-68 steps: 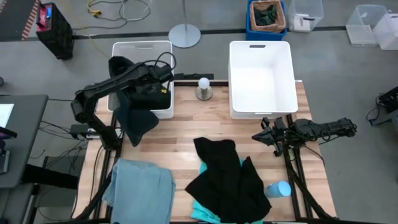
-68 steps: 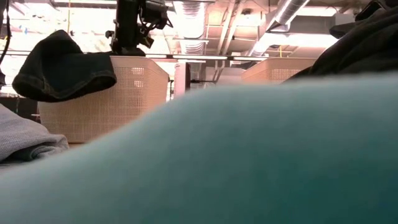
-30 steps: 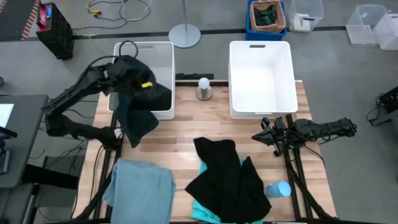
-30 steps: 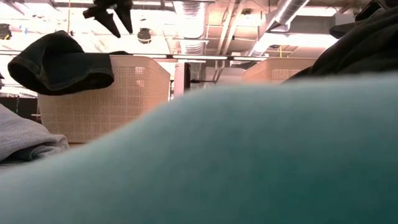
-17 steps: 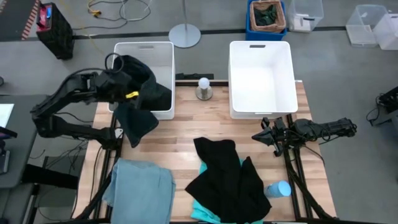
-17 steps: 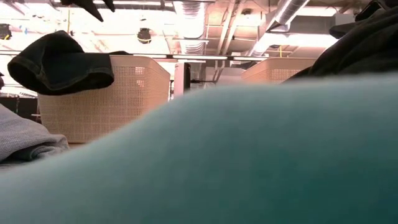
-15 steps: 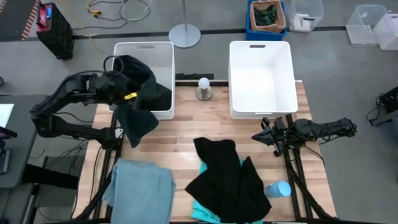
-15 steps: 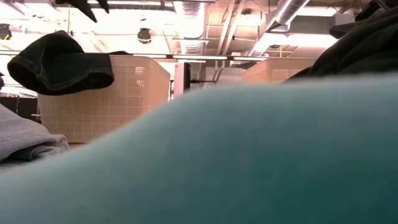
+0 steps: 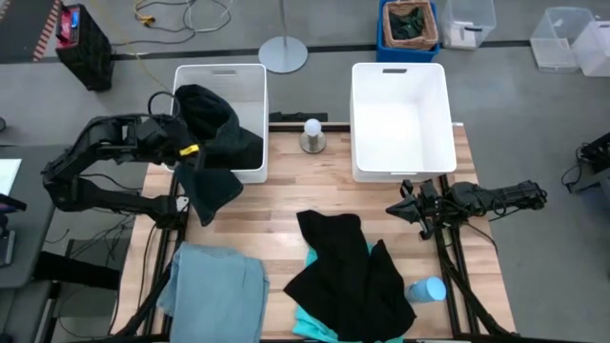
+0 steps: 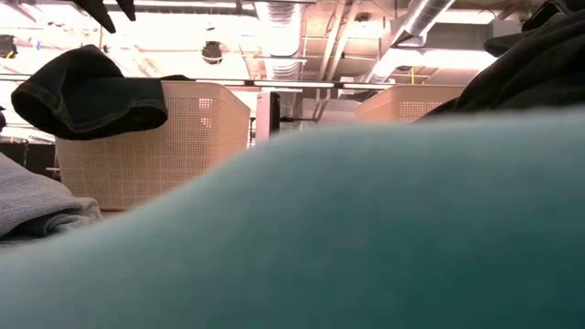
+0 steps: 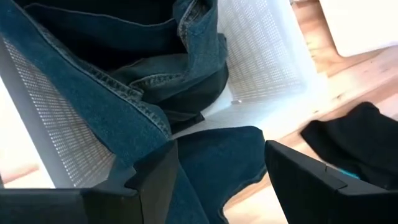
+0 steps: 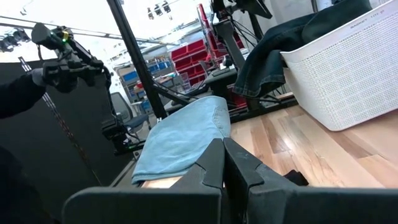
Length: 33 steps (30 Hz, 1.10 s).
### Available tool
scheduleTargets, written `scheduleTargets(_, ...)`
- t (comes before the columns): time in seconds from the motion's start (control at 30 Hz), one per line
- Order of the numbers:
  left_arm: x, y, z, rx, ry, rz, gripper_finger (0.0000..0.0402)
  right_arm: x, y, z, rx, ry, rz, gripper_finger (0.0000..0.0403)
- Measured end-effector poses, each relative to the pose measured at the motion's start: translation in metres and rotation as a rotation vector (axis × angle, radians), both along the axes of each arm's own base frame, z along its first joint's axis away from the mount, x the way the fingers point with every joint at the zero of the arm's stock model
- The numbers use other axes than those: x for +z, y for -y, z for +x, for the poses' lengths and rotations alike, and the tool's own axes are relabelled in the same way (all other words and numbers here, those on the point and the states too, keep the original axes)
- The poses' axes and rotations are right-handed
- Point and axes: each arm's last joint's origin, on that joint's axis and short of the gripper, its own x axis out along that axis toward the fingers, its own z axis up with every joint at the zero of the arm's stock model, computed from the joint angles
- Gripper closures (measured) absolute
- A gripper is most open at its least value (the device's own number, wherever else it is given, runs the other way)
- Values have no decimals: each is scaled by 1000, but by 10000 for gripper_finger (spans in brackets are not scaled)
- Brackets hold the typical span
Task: Sort clothes
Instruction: Put the dark blue pants into the left white laundry bin
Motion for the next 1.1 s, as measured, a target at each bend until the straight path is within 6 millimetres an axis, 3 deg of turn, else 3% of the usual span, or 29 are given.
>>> scheduleTargets(0.2, -1, -1, 4, -96, -64, 35, 165, 0, 0, 0, 0, 0, 2, 378)
scheduleTargets(0.57, -10, -8, 31, -212, -207, 54, 165, 0, 0, 0, -1, 1, -4, 378)
scheduleTargets(0.87, -24, -9, 63, -585, -391, 57, 175, 0, 0, 0, -2, 0, -17, 378)
scheduleTargets(1.1, -29, 2, 75, -868, -453, 84, 185, -1, 0, 0, -2, -4, -18, 378)
